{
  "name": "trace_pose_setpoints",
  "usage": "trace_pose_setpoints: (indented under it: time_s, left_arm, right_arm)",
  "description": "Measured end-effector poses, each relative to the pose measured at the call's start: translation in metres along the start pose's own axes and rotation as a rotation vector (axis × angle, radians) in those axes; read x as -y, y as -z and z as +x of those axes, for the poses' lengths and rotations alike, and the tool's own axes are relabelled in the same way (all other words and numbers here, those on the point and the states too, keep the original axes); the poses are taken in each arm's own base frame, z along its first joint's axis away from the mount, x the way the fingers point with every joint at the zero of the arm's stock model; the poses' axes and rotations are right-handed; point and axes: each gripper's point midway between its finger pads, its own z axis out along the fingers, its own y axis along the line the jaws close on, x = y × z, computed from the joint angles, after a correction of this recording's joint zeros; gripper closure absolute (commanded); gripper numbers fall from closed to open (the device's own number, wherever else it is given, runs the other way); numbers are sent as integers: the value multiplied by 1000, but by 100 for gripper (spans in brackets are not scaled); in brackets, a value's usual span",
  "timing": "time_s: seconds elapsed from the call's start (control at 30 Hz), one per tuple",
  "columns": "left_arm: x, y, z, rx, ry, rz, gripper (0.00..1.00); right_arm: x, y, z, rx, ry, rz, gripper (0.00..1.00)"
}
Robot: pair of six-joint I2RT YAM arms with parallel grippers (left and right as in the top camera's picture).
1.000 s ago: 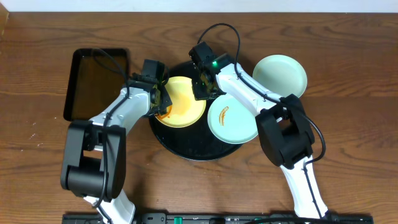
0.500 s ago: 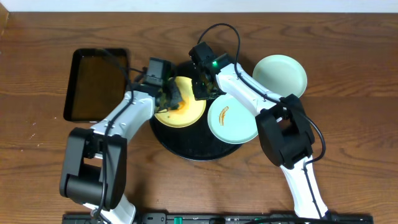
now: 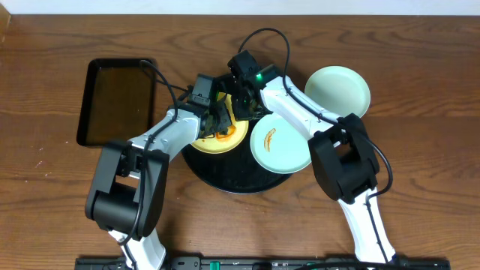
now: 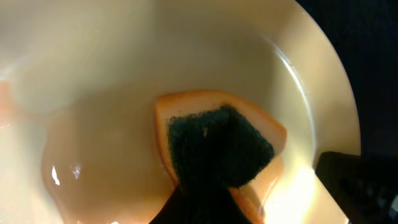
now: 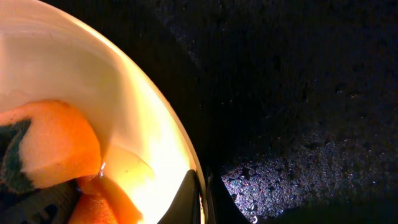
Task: Clean dirty plates on tray and stack at the side
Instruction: 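Scrub the yellow plate with the sponge while the right gripper holds it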
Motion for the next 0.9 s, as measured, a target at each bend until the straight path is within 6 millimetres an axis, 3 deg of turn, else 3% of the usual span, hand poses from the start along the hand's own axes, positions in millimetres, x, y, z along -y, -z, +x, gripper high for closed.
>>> trace_pose_setpoints:
  time_s: [0.2,0.47,0.73,0.9]
  left_arm:
    - [-21,5,1,-6,-23,-105,92]
    - [-76,29,-12,36,-18,-299,92]
    - [-66,68,-40,181,-36,-272,92]
    - [-48,66,-40,170,-36,-170,92]
  right_arm:
    - [0,0,0,-1,0,0,99]
    - [0,0,0,-1,0,0,99]
    - [0,0,0,-1,0,0,99]
    - [0,0,0,-1,0,1,99]
